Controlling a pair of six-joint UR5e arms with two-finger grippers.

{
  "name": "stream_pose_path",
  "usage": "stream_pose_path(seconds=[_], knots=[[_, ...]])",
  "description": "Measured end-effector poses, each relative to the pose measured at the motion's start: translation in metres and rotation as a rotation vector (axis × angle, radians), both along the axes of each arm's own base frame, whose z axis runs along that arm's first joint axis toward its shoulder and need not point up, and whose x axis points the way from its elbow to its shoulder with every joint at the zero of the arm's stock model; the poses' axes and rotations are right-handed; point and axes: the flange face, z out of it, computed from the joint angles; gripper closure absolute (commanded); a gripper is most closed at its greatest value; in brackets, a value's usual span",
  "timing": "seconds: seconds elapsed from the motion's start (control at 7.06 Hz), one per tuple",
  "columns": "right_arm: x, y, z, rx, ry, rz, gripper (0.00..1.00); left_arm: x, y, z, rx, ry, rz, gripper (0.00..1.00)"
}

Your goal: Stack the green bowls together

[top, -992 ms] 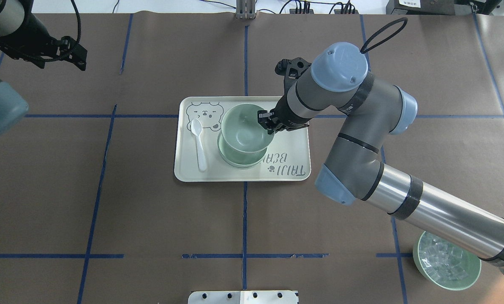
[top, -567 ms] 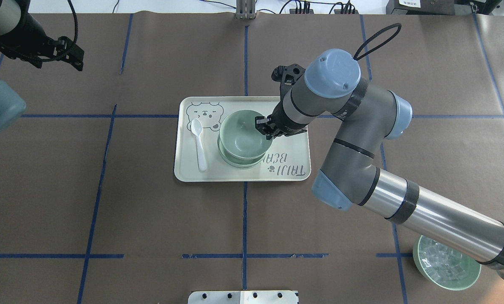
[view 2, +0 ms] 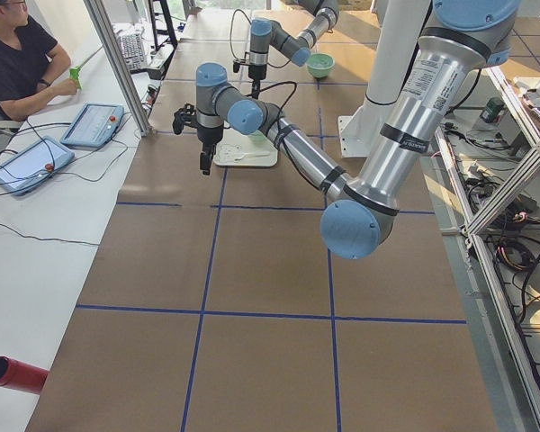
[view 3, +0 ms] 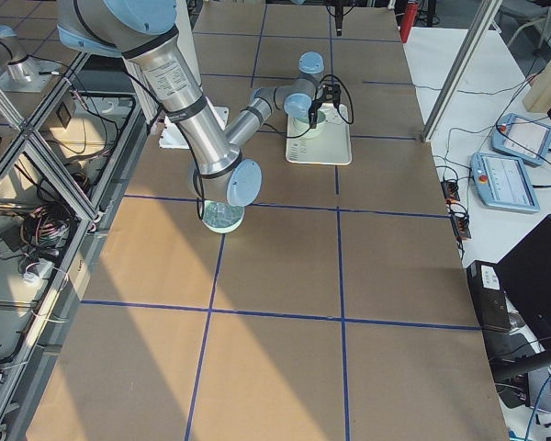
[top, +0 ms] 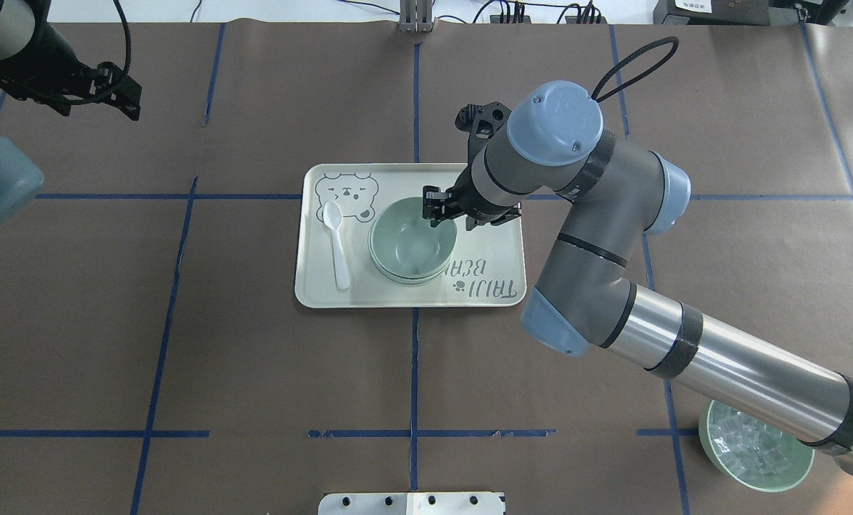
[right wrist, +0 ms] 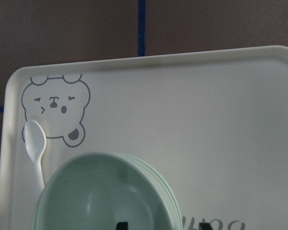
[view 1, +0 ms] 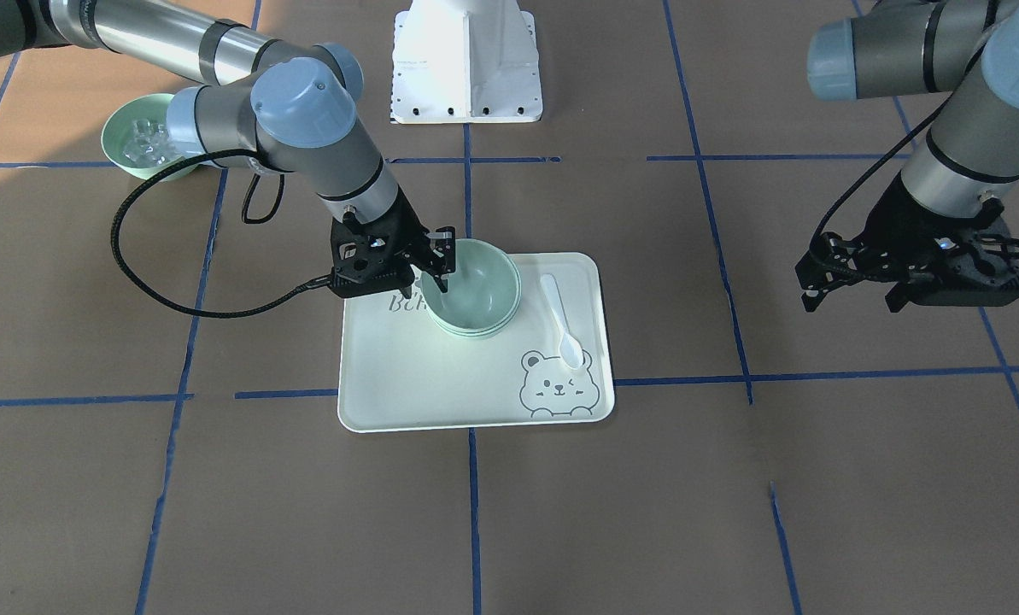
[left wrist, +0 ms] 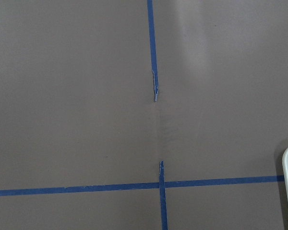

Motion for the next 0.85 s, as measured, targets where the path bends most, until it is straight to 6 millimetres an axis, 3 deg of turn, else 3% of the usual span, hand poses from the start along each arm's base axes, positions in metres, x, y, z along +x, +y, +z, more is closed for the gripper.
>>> stream_pose_path(seconds=[0.28,0.42,0.71,0.85], knots=[[0.018,-0.01,0.002,-0.016,0.008,0.029,0.0,-0.002,0.0,0.002,-0.001,-0.002,-0.002,0.0],[0.042,-0.018,0.005,-0.02,0.035,0.031,0.0,-0.008,-0.002,0.004,0.002,-0.005,-0.005,0.0],[0.115,-0.028,0.016,0.02,0.107,-0.018,0.0,-0.034,-0.006,0.02,0.023,-0.024,0.008,0.0],[0.156,-0.033,0.035,0.05,0.131,-0.051,0.0,-0.053,-0.007,0.034,0.032,-0.027,0.032,0.0]])
